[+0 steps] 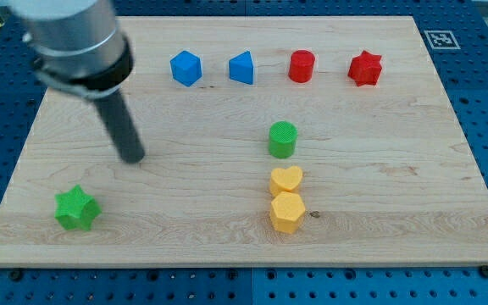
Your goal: Touch the top of the green circle
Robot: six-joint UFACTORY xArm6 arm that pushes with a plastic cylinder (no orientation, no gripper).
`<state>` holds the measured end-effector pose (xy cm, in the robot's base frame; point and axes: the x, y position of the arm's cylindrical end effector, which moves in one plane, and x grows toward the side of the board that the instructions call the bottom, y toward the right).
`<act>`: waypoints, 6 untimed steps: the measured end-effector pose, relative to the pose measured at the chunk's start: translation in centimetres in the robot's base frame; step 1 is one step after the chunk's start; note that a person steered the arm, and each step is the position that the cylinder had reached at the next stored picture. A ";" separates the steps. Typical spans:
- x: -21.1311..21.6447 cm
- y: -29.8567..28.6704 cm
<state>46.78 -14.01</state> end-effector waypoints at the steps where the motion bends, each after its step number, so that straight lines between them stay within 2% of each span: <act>1: -4.8 4.1; 4: -2.7 25.1; 5: -1.5 27.6; 6: 0.8 25.9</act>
